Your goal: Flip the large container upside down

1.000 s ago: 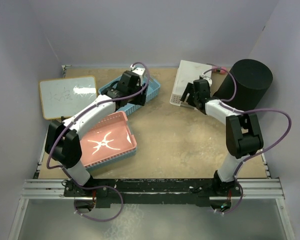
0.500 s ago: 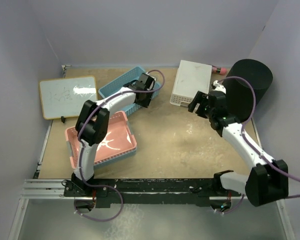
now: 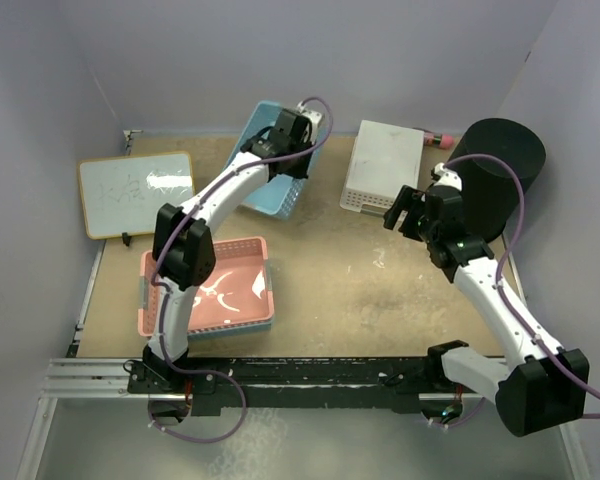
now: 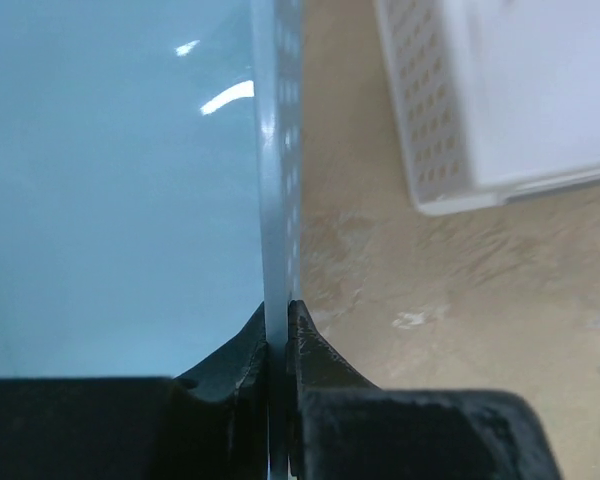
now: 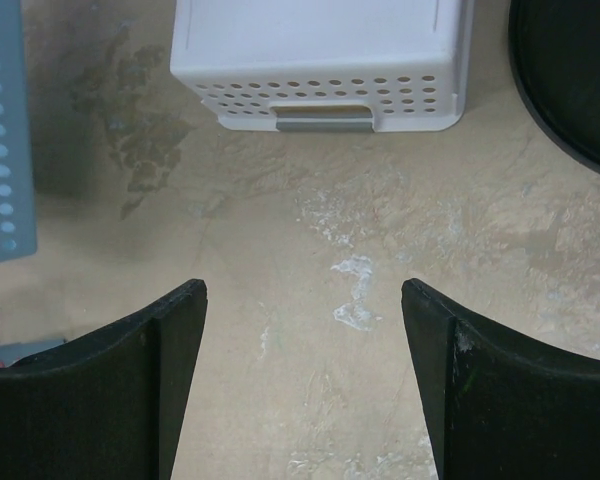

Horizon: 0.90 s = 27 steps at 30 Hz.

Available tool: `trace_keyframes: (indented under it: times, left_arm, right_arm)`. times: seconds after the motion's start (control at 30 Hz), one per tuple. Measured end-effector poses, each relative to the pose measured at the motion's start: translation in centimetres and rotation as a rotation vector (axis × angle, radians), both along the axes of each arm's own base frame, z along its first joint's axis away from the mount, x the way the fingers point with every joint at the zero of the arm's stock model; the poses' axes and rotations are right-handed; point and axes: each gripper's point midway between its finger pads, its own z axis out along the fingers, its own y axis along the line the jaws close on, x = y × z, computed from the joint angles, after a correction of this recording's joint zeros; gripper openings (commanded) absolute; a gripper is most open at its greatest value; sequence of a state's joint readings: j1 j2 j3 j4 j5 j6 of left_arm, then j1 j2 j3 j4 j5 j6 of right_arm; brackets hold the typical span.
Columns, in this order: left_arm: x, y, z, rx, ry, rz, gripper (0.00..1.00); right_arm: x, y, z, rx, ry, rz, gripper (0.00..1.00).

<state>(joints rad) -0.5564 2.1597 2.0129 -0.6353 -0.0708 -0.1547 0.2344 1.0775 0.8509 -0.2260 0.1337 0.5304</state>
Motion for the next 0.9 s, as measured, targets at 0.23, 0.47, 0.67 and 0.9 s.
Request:
trace_keyframes:
  times: [0.23,0.47,0.67,0.9]
  left_arm:
    - [-1.4,-4.5,7.3,-0.316,-0.009,-0.071,0.00]
    - [-10.9,-7.3,12.0,-0.817,0.193,-0.129,0.00]
    - [-16.5,-10.3,16.5,-1.230,0.361,-0.247,0.00]
    - [-21.5,-13.0,17.4,-1.548,0.645,-0.420,0.00]
  right_arm:
    - [0.1,-1.3,2.9,-0.048,-0.052,-0.043,0.81]
    - [-0.7,-4.6,8.8,-0.138,-0.194,-0.165,0.82]
    - [-2.1,-7.1,12.5,-0.202,-0.294,-0.261,0.82]
    - [-2.5,-7.8,13.0,-0.228,-0.304,-0.279,0.82]
